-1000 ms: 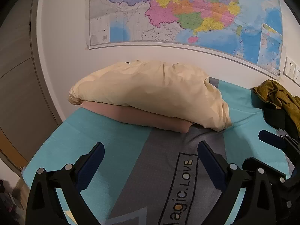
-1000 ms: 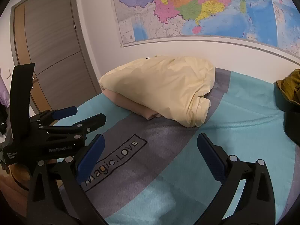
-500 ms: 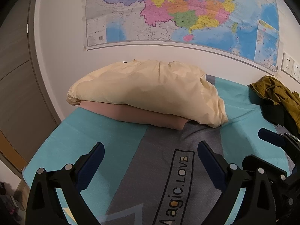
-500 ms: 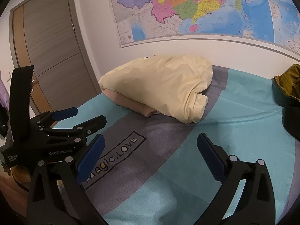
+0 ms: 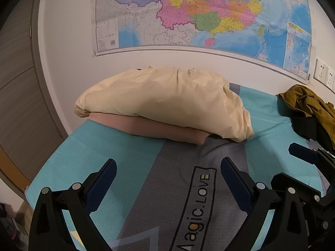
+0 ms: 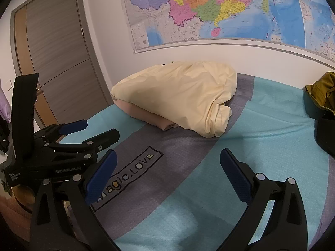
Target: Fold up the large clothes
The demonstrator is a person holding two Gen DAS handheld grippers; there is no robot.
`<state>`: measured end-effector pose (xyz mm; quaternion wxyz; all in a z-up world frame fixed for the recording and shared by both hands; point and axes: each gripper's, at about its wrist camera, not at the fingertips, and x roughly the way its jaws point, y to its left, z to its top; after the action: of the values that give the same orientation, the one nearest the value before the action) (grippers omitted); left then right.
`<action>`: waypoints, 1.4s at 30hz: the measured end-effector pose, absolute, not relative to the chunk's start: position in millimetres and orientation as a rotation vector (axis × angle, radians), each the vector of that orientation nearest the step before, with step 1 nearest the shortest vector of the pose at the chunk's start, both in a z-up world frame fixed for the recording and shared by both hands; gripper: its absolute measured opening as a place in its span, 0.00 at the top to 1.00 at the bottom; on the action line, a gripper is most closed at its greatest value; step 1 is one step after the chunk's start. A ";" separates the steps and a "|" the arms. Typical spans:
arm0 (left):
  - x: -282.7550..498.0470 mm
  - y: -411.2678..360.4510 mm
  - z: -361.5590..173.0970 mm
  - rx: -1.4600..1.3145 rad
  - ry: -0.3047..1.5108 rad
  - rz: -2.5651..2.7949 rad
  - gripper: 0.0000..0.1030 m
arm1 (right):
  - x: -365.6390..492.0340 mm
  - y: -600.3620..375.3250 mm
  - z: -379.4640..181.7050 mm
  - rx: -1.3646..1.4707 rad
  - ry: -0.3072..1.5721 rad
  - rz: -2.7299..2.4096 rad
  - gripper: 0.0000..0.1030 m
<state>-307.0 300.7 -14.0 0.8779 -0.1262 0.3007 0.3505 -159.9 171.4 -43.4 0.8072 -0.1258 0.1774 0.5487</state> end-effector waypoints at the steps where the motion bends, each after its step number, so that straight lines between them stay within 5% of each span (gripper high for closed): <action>1: -307.0 300.3 -14.0 -0.263 0.626 0.732 0.07 | -160.6 171.4 -43.4 -0.268 0.376 1.172 0.06; 42: -302.6 301.1 -22.6 -0.267 0.651 0.718 0.07 | -154.4 169.2 -46.1 -0.269 0.393 1.180 0.06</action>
<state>-302.6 301.1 -22.6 0.8763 -0.1279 0.3120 0.3441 -154.4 169.2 -46.1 0.8044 -0.1256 0.1834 0.5510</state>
